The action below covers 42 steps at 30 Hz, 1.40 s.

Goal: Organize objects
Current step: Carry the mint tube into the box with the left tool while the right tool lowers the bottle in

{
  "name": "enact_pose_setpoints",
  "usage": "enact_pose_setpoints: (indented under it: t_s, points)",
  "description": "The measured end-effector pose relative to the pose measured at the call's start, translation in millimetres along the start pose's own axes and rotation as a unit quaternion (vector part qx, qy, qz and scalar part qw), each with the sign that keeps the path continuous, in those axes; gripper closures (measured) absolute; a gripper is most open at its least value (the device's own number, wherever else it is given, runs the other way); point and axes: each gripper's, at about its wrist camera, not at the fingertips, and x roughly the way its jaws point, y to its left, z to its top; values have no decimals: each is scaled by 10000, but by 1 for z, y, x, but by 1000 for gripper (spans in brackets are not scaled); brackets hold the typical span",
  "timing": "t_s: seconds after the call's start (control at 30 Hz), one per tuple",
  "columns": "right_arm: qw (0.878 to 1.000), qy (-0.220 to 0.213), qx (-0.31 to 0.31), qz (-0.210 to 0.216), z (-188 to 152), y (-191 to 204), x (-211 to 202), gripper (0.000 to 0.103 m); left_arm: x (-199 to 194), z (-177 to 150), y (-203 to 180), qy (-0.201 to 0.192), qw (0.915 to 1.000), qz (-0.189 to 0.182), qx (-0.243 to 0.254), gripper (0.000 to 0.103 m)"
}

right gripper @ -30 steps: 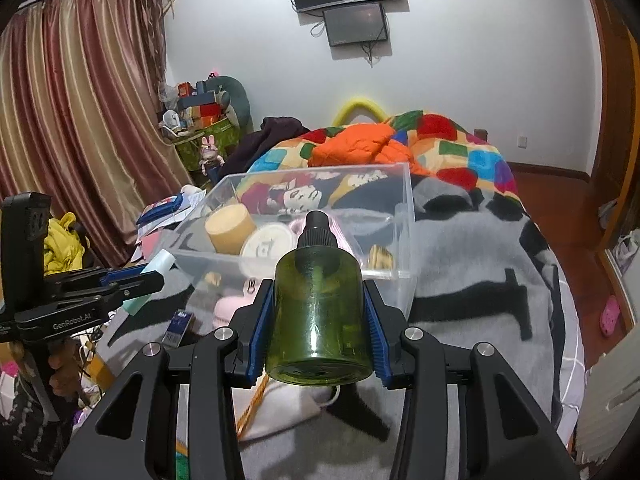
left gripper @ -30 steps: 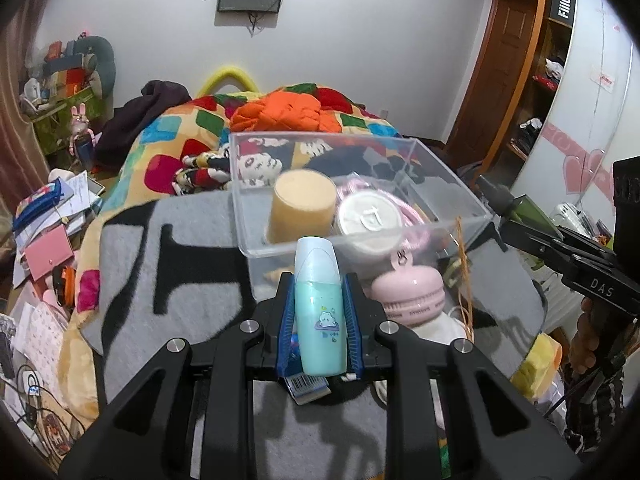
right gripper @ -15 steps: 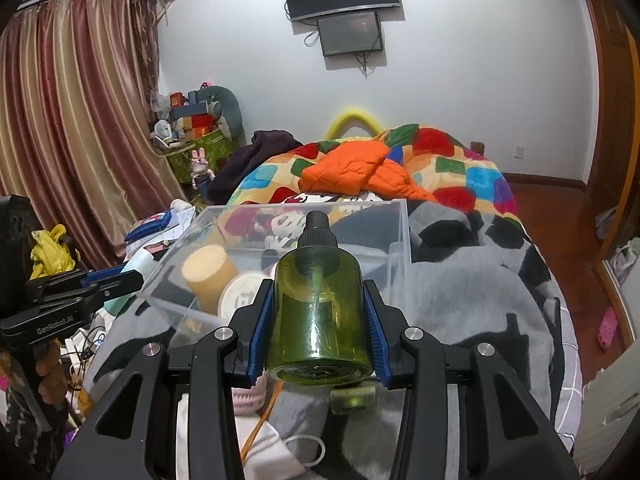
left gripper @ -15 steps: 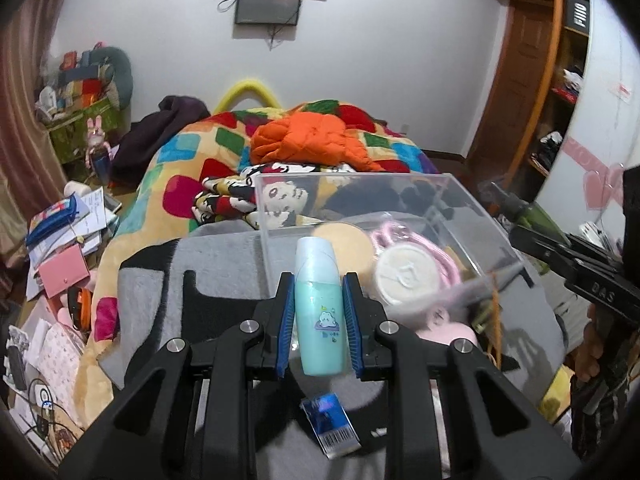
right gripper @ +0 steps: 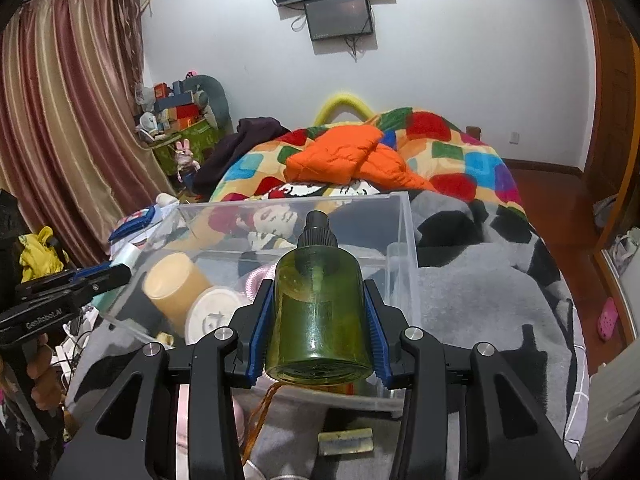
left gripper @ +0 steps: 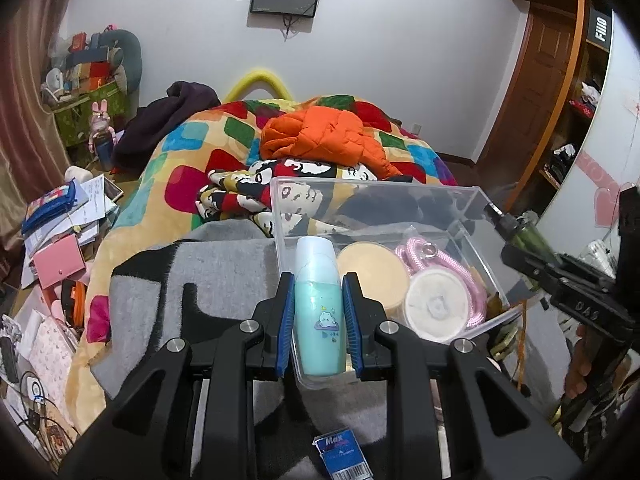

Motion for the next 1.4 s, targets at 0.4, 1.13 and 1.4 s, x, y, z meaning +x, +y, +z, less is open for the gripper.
enact_pose_setpoints:
  t_s: [0.4, 1.13, 1.4]
  points:
    - [9995, 222, -203, -16, 0, 14, 28, 65, 3, 2, -2, -30, 10000, 39, 54, 80]
    - [9979, 447, -430, -177, -8, 25, 41, 64, 5, -6, -9, 79, 9998, -125, 132, 80]
    - [9974, 383, -527, -312, -7, 29, 34, 59, -5, -10, -9, 62, 9998, -171, 121, 80]
